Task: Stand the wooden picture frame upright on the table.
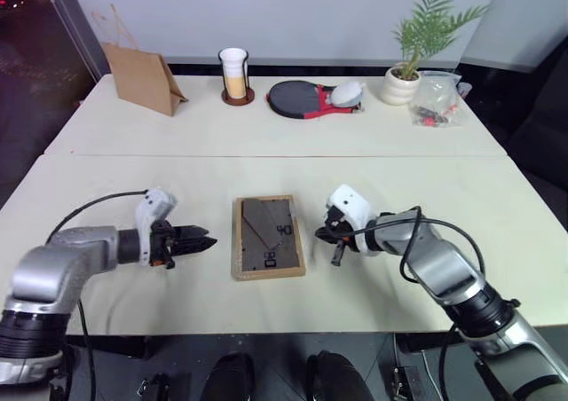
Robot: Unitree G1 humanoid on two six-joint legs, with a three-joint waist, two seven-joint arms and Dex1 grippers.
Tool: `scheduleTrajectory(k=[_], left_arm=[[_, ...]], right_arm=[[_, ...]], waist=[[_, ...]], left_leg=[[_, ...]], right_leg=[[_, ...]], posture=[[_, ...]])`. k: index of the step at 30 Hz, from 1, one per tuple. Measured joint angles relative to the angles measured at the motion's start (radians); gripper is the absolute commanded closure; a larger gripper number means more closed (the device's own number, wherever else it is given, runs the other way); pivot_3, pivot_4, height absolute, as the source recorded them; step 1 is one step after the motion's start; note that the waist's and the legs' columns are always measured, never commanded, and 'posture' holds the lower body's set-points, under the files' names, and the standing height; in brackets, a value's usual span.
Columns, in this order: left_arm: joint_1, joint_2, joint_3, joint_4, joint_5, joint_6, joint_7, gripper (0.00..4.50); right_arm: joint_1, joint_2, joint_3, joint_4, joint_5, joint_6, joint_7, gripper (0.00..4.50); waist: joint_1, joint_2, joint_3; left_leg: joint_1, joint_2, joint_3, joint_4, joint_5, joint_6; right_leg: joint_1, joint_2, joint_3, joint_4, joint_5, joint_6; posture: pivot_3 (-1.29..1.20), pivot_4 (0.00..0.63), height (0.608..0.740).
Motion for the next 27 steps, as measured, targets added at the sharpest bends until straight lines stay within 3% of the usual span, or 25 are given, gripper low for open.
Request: scheduleTrajectory(k=[1,2,5,9,23,26,27], left_arm=[[-0.006,-0.001,0.015,-0.001,-0.043,0.062,0.009,0.23],[-0.011,-0.002,0.029,0.0,-0.073,0.111,0.024,0.03],[-0.055,-0.037,0.07,0.038,-0.138,0.272,0.104,0.03],[-0.056,-0.079,0.073,0.043,-0.157,0.346,0.174,0.03],[-0.047,-0.184,-0.004,0.099,-0.125,0.268,0.246,0.03],[-0.05,-0.204,0.0,0.128,-0.126,0.259,0.246,0.89],[-0.05,-0.214,0.005,0.144,-0.125,0.26,0.255,1.48]], right_arm=[[0.004,-0.002,0.003,-0.005,0.0,-0.005,0.003,4.5],[0.008,-0.004,0.007,-0.007,-0.001,-0.008,0.006,4.5],[0.023,0.001,0.025,-0.011,-0.002,-0.019,0.006,4.5],[0.023,0.028,0.035,-0.011,-0.002,-0.019,-0.003,4.5],[-0.004,0.138,0.09,0.012,0.001,-0.012,0.017,4.5],[-0.004,0.135,0.091,0.012,0.001,-0.012,0.024,4.5],[-0.004,0.134,0.091,0.01,0.001,-0.011,0.028,4.5]], waist=[[0.0,0.0,0.0],[0.0,0.0,0.0],[0.0,0.0,0.0],[-0.003,0.0,0.0],[0.005,0.0,-0.001],[0.006,0.0,-0.001],[0.005,0.0,-0.001]], left_leg=[[0.0,0.0,0.0,0.0,0.0,0.0],[0.0,0.0,-0.001,0.0,0.0,0.0],[0.0,-0.001,-0.001,0.001,0.0,0.0],[0.001,0.0,-0.001,0.001,0.0,0.0],[0.003,-0.002,-0.002,0.002,0.0,0.0],[0.003,-0.002,-0.002,0.004,0.0,0.0],[0.003,-0.002,-0.002,0.004,0.0,0.0]], right_leg=[[0.0,0.0,0.0,0.0,0.0,0.0],[0.0,0.001,0.0,0.0,0.0,0.0],[0.001,0.002,0.0,0.0,0.0,0.0],[0.001,0.001,0.0,0.0,0.0,0.0],[0.004,-0.003,-0.001,0.001,0.0,-0.001],[0.005,-0.004,-0.001,0.001,0.0,-0.001],[0.005,-0.004,-0.001,0.001,0.0,-0.001]], posture=[[0.0,0.15,0.74],[0.0,0.15,0.74],[0.0,0.15,0.74],[0.0,0.15,0.74],[0.0,0.15,0.74],[0.0,0.15,0.74],[0.0,0.15,0.74]])
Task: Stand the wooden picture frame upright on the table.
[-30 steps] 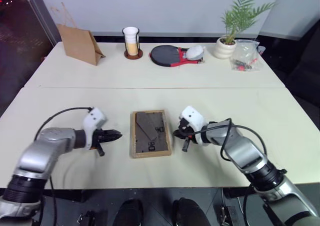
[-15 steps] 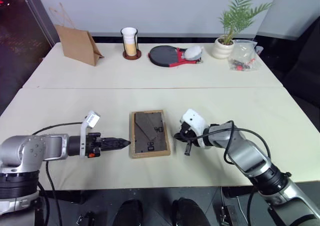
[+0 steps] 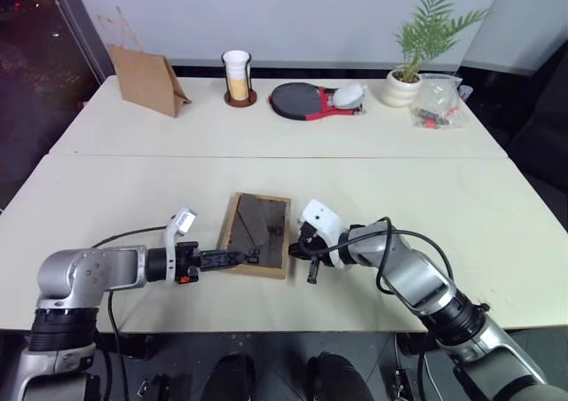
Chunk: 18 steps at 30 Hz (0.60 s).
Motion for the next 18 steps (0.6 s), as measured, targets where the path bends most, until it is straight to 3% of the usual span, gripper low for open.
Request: scheduleTrajectory(k=[3,5,12,18], left_arm=[[0.002,-0.028,0.018,0.032,-0.006,0.01,0.011,2.86],[-0.003,-0.052,0.052,0.034,-0.042,0.022,0.006,3.44],[-0.008,-0.135,0.166,0.048,-0.097,0.105,0.092,3.46],[-0.009,-0.2,0.31,0.029,-0.208,0.2,0.177,3.46]], right_arm=[[0.0,-0.011,-0.001,-0.011,0.0,0.01,0.004,4.5],[-0.001,-0.02,-0.002,-0.015,-0.001,0.017,0.008,4.5],[-0.002,-0.045,-0.014,-0.047,0.001,0.039,0.008,4.5],[-0.02,-0.115,-0.176,-0.103,0.067,0.06,0.015,4.5]], waist=[[-0.001,0.0,0.0],[0.0,-0.001,0.0],[-0.002,-0.001,0.0],[-0.003,-0.001,0.0]], left_leg=[[-0.001,0.0,0.0,0.0,0.0,0.001],[-0.001,0.0,-0.001,0.0,-0.001,0.001],[-0.002,0.0,-0.001,0.0,-0.001,0.001],[-0.003,0.001,-0.002,0.0,-0.001,0.001]], right_leg=[[-0.001,0.0,0.0,0.0,0.0,0.001],[0.0,0.0,-0.001,0.0,0.0,0.001],[-0.001,-0.001,-0.001,-0.001,0.001,0.001],[-0.002,-0.001,-0.001,-0.001,0.001,0.001]], posture=[[0.0,0.15,0.74],[0.0,0.15,0.74],[0.0,0.15,0.74],[0.0,0.15,0.74]])
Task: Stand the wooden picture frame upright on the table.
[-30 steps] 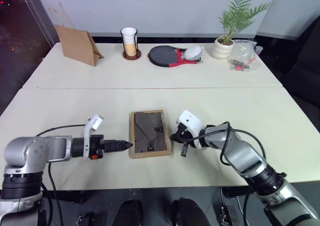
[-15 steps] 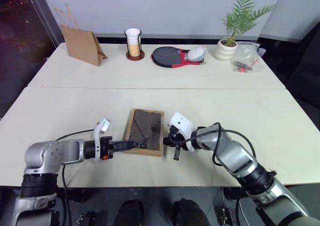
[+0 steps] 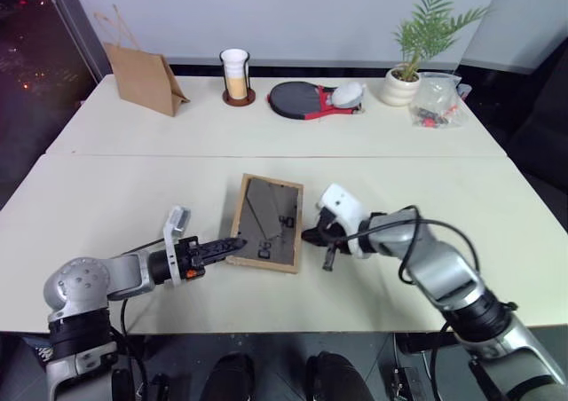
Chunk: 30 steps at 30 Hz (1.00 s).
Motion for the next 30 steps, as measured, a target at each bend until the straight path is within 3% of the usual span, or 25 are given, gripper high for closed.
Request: scheduleTrajectory(k=[1,4,10,12,30], left_arm=[[0.001,-0.01,0.026,-0.016,-0.024,0.01,0.018,3.46],[0.008,-0.025,0.066,-0.056,-0.093,0.021,0.055,3.46],[0.026,-0.048,0.071,-0.07,-0.159,0.018,0.118,3.46],[0.039,-0.048,0.067,-0.07,-0.17,0.006,0.12,3.46],[0.134,-0.026,-0.025,-0.113,-0.226,-0.114,0.12,3.46]], right_arm=[[-0.019,-0.014,-0.047,0.0,0.028,0.017,0.011,4.5],[-0.112,-0.034,-0.179,-0.001,0.104,0.058,0.031,3.73],[-0.237,0.053,-0.249,0.022,0.284,0.156,0.053,0.79],[-0.258,0.092,-0.247,0.04,0.328,0.18,0.052,0.06],[-0.288,0.221,-0.079,0.235,0.385,0.145,0.031,0.06]], waist=[[0.0,0.0,0.0],[-0.003,0.001,0.0],[-0.003,0.0,0.0],[-0.003,0.001,0.0],[-0.004,0.001,0.0]], left_leg=[[0.0,0.0,0.0,0.0,0.0,0.0],[0.001,0.0,0.0,0.0,0.0,0.0],[0.001,0.001,0.0,-0.002,0.0,0.0],[0.0,0.0,0.0,-0.002,0.0,0.0],[-0.001,0.0,0.001,-0.013,0.001,-0.003]], right_leg=[[0.0,0.0,0.0,0.0,0.0,0.0],[0.0,-0.001,0.0,0.0,0.0,0.0],[0.0,-0.001,0.0,-0.001,0.0,0.0],[-0.001,-0.002,0.0,-0.001,0.0,0.0],[-0.006,-0.004,0.001,-0.005,0.0,-0.002]], posture=[[0.0,0.15,0.74],[0.0,0.15,0.74],[0.0,0.15,0.74],[0.0,0.15,0.74],[0.0,0.15,0.74]])
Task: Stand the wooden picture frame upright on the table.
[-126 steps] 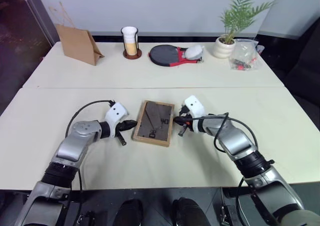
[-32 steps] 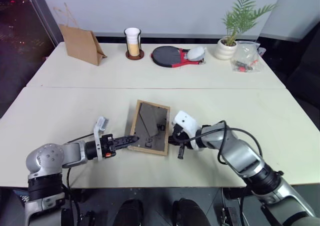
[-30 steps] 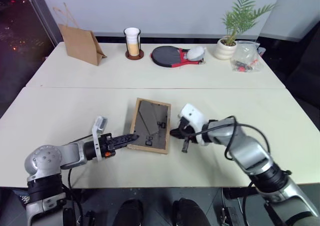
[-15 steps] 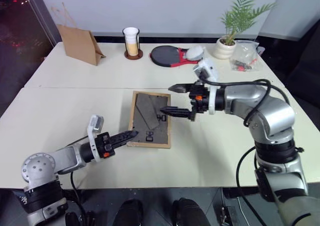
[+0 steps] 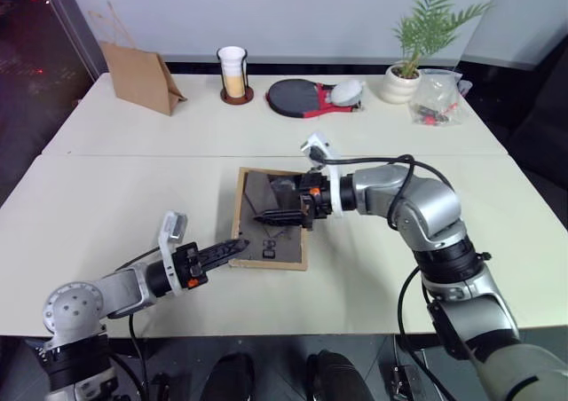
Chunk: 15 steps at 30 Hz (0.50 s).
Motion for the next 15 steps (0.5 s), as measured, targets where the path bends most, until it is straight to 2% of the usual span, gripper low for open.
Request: scheduleTrajectory(k=[8,15], left_arm=[[0.0,0.003,-0.021,0.002,-0.052,-0.042,0.047,3.46],[-0.003,0.009,-0.036,0.036,-0.084,-0.085,0.102,3.46]], right_arm=[[-0.006,-0.023,-0.002,-0.059,0.031,0.029,-0.002,0.06],[-0.017,-0.104,-0.103,-0.213,0.132,0.124,-0.021,0.06]], waist=[[0.0,0.0,0.0],[0.001,0.0,0.0]], left_leg=[[-0.001,0.0,0.0,0.0,0.0,0.0],[-0.001,0.0,0.0,-0.001,0.0,0.0]], right_leg=[[-0.001,0.0,0.001,0.0,-0.001,-0.001],[-0.002,-0.001,0.001,-0.001,-0.001,-0.002]], posture=[[0.0,0.15,0.74],[0.0,0.15,0.74]])
